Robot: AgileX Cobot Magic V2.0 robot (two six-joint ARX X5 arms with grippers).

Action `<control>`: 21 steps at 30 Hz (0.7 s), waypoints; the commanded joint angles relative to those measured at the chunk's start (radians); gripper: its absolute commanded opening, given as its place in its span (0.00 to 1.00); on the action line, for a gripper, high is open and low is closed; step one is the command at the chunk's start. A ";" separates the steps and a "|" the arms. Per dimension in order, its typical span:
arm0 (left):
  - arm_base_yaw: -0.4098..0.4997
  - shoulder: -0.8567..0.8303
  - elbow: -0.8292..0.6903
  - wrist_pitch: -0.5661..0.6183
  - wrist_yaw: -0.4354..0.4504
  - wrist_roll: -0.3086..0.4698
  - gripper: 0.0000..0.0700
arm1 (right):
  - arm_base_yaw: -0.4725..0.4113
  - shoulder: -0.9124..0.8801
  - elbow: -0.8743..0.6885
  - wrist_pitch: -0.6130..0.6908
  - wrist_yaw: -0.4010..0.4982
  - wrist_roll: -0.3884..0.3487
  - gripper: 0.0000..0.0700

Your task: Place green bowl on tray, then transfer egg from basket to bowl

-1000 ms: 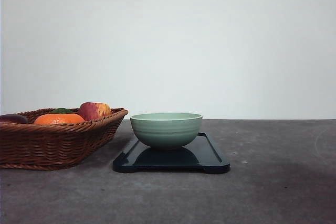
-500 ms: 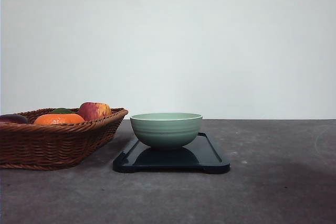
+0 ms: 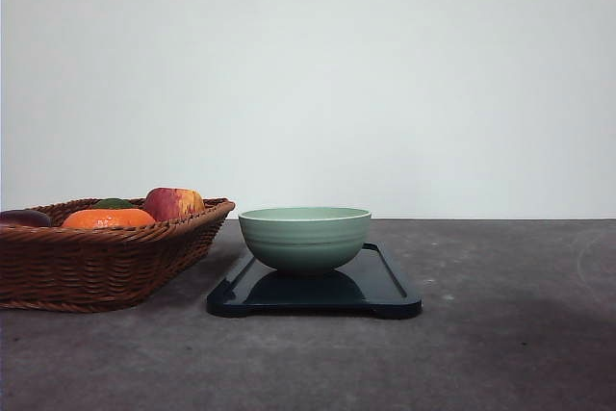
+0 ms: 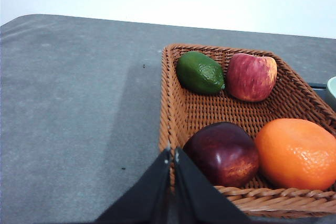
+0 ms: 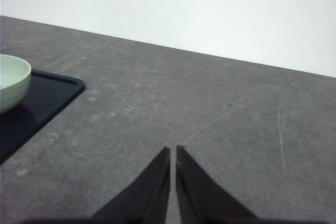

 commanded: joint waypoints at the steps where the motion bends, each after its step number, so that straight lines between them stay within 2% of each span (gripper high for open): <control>1: 0.000 -0.002 -0.019 -0.005 0.002 0.014 0.00 | 0.001 -0.002 -0.004 0.013 0.004 0.011 0.02; 21: 0.000 -0.002 -0.019 -0.005 0.002 0.014 0.00 | 0.001 -0.002 -0.004 0.013 0.004 0.011 0.02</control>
